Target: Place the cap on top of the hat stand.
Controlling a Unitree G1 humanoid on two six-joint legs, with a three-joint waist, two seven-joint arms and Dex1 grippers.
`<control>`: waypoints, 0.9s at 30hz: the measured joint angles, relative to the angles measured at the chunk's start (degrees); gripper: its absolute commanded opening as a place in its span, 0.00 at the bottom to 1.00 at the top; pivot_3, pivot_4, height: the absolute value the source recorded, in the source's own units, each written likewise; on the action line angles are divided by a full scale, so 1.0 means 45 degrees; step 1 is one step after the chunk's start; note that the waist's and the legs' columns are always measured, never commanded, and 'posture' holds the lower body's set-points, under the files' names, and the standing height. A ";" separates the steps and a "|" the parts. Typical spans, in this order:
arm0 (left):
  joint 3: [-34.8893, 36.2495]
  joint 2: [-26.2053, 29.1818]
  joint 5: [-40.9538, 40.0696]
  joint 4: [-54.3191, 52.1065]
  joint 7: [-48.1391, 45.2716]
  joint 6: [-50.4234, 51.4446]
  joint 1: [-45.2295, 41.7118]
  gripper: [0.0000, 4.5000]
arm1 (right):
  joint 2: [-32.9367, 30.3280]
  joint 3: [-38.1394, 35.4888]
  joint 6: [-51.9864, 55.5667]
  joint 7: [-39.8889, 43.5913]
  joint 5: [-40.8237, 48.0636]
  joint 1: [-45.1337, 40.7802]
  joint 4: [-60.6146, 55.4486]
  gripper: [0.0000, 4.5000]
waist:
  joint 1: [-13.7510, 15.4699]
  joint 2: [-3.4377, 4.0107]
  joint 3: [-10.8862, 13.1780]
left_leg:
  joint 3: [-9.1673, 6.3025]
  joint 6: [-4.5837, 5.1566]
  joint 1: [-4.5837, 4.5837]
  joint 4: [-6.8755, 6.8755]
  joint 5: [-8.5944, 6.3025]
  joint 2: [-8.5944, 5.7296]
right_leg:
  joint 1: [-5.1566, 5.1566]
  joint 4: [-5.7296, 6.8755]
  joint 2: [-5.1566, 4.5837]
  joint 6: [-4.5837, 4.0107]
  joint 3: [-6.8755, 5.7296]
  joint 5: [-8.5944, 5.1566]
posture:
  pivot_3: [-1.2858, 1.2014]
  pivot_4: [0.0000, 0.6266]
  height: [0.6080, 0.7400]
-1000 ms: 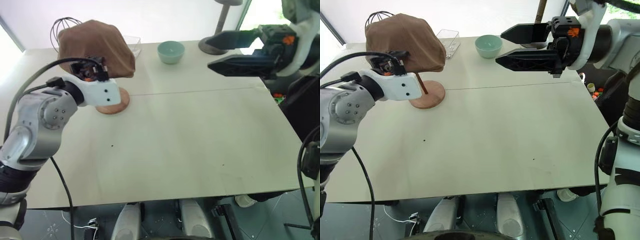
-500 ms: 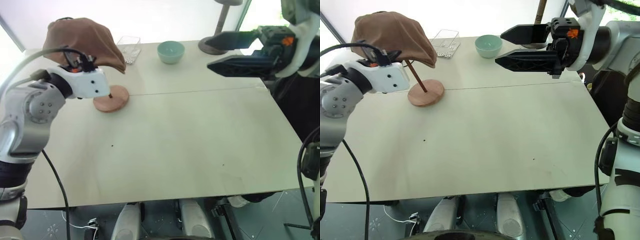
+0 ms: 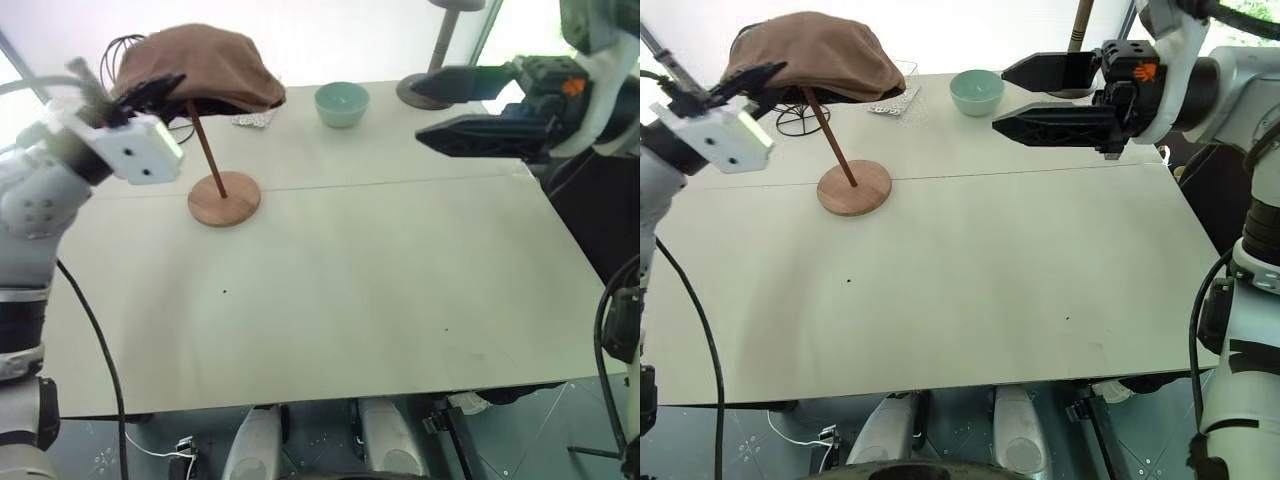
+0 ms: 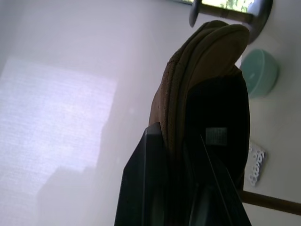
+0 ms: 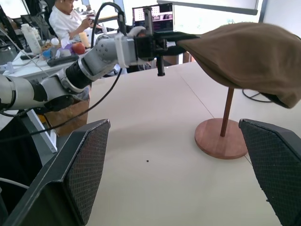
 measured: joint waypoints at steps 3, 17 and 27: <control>0.0362 0.0307 -0.0652 0.1082 -0.0227 -0.1912 0.0002 0.01 | -0.0031 0.0109 -0.0054 0.0172 -0.0037 0.0000 0.0035 1.00 | 0.0019 0.0000 0.0000 | 0.0007 0.0000 -0.0001 0.0002 0.0000 0.0000 | 0.0000 -0.0001 -0.0002 0.0002 0.0004 0.0002 | 0.52 0.24 1.00; 0.0352 0.1286 -0.1768 0.6210 -0.1405 -0.7708 -0.0006 0.01 | -0.0529 0.0305 0.0012 0.0482 -0.0501 -0.0967 0.1184 1.00 | 0.0013 0.0000 -0.0002 | 0.0019 0.0000 0.0001 0.0005 0.0000 0.0000 | -0.0001 0.0003 -0.0004 0.0010 0.0012 0.0009 | 0.52 0.24 1.00; 0.0220 0.1146 -0.1767 0.7057 -0.1457 -0.8703 0.1003 0.01 | -0.0537 0.0485 0.0103 0.0747 -0.0922 -0.1697 0.1724 1.00 | -0.0027 0.0001 -0.0003 | 0.0026 0.0000 0.0002 0.0002 0.0000 0.0001 | -0.0007 0.0005 -0.0004 0.0012 0.0020 0.0010 | 0.52 0.24 1.00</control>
